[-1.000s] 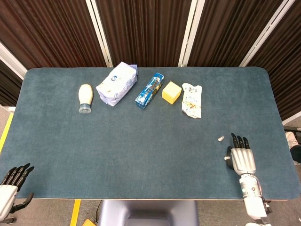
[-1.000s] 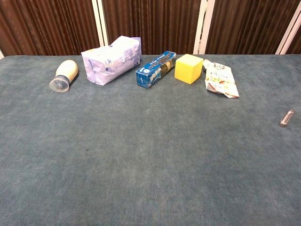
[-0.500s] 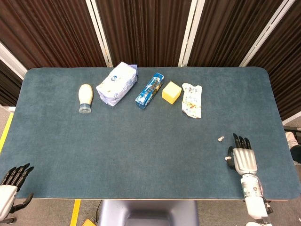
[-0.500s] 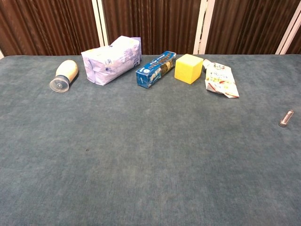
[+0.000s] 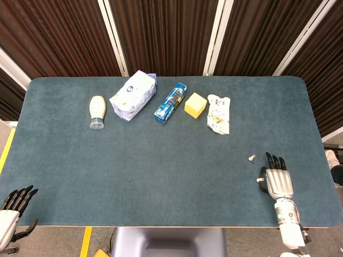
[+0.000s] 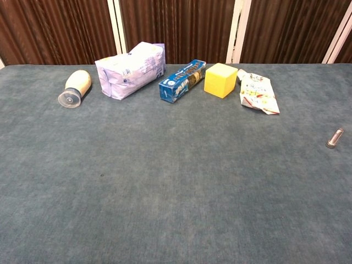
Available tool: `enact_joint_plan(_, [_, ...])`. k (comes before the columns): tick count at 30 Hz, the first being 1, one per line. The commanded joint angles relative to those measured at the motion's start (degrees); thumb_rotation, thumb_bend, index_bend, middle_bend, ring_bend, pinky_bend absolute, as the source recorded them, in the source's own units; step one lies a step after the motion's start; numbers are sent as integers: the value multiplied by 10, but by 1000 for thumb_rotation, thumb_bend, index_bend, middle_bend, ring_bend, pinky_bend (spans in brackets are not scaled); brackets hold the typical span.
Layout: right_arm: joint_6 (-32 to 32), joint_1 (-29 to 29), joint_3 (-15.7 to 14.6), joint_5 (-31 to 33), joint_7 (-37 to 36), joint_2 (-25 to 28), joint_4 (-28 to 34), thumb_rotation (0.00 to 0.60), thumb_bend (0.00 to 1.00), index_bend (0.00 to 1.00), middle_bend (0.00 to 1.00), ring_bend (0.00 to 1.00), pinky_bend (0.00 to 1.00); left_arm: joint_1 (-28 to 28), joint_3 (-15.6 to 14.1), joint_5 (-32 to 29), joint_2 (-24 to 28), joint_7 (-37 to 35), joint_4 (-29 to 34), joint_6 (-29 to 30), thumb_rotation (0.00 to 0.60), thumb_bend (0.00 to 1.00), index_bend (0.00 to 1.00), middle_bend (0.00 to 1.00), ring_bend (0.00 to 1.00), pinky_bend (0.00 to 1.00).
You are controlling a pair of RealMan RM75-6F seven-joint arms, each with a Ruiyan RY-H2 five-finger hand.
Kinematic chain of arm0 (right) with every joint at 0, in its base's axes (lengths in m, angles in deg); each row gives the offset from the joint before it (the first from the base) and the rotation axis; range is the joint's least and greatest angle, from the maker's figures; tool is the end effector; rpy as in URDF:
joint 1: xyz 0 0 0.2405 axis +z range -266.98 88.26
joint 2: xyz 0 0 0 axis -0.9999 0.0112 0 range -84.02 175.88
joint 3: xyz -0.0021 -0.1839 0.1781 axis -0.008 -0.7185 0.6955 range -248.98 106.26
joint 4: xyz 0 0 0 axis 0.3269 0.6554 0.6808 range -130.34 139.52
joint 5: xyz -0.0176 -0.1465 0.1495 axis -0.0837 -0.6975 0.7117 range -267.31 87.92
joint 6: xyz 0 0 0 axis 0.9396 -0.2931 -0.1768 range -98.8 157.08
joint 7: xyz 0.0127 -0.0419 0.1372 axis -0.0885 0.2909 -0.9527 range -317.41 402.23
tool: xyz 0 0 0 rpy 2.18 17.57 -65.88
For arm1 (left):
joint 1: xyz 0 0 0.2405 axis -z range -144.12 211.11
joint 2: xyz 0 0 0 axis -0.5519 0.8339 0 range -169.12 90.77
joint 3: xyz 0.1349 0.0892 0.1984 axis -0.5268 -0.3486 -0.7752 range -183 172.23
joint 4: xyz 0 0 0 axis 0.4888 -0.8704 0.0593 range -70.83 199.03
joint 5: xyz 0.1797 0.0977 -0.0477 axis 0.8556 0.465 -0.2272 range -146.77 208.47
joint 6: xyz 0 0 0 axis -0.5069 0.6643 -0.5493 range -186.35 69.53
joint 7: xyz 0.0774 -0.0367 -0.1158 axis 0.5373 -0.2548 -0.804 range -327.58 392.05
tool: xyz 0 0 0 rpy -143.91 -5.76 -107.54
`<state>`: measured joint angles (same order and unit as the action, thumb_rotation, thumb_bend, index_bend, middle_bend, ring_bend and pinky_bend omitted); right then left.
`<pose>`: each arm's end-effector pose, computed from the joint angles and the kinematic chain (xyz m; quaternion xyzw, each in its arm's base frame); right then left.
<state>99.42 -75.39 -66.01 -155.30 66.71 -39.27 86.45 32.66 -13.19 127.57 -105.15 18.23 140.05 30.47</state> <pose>-0.3204 -0.2302 0.0350 0.6275 -0.4319 0.2378 0.6026 -0.3605 0.1078 0.1508 -0.6532 -0.4225 -0.3472 0.5237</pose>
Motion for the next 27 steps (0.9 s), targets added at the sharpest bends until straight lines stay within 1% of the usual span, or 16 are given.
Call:
enact_joint_plan(1, [0, 0, -1, 0, 4, 0, 1, 600, 479, 625, 112, 0, 0, 0, 0, 0, 0, -2, 0, 1, 600, 406, 0, 0, 0, 47])
enact_joint_plan(21, [13, -5, -4, -6, 9, -3, -2, 600, 479, 574, 112, 0, 0, 1, -1, 1, 3, -7, 1, -2, 600, 402, 0, 0, 0, 47])
enact_joint_plan(24, [19, -9, -6, -10, 7, 2, 7, 600, 479, 560, 112, 0, 0, 0, -1, 1, 3, -6, 0, -1, 600, 402, 0, 0, 0, 47])
enact_joint_plan(27, [42, -21, -14, -25, 8, 16, 36, 600, 467, 506, 112, 0, 0, 0, 0, 5, 1, -4, -2, 5, 600, 409, 0, 0, 0, 47])
